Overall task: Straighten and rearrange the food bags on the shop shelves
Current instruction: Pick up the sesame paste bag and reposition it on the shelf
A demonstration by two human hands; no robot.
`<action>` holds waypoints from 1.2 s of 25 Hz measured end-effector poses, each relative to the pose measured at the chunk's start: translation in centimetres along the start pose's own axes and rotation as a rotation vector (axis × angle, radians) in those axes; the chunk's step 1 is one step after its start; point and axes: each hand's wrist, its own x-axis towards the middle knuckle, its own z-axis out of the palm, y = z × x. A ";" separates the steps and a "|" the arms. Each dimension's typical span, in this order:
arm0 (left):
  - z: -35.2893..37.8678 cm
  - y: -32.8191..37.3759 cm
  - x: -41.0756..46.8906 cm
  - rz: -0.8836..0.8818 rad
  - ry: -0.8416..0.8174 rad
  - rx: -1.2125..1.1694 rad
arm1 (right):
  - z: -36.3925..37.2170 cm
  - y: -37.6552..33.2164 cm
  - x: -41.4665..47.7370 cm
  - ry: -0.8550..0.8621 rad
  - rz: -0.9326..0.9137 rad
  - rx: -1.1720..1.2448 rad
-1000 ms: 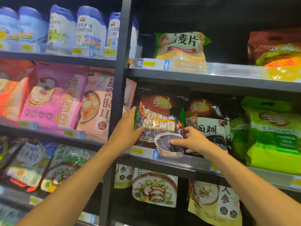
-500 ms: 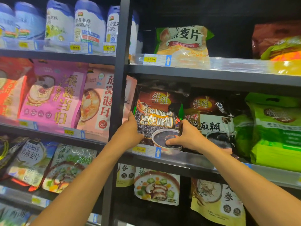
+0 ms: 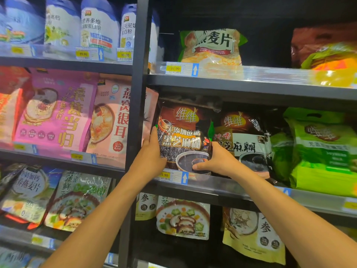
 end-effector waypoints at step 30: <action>18.6 22.4 -14.1 0.549 0.021 0.451 | -18.3 20.0 -30.3 0.506 0.137 -0.737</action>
